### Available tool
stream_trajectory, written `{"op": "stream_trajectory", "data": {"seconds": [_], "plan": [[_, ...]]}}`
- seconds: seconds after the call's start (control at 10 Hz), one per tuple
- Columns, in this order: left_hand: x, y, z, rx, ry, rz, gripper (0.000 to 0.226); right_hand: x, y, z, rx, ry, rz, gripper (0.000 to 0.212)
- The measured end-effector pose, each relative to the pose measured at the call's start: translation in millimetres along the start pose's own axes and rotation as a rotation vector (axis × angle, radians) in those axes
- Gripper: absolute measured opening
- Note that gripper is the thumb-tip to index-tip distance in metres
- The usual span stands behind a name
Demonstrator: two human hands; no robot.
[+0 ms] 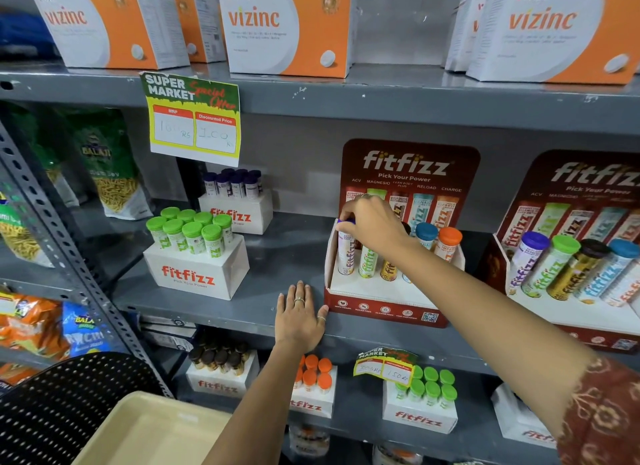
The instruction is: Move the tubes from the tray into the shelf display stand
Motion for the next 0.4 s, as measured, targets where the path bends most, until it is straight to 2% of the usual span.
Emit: {"op": "stream_trajectory", "data": {"seconds": [0.3, 0.4], "plan": [[-0.7, 2.3, -0.1, -0.028, -0.016, -0.01, 0.066, -0.9, -1.4, 1.2, -0.037, -0.025, 0.021, 0.027], [-4.5, 13.1, 1.3, -0.148, -0.062, 0.025, 0.058, -13.8, 9.8, 5.2, -0.067, 0.006, 0.145, 0.03]]}}
Point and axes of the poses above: each hand's wrist, its own x-axis towards the middle knuckle, its own y-axis out of the back of the hand, z = x × y, the point moved 9 cm from there along x, towards the middle knuckle, and after that the axes turned 5 degrees about -z, right-handed, at the moved point
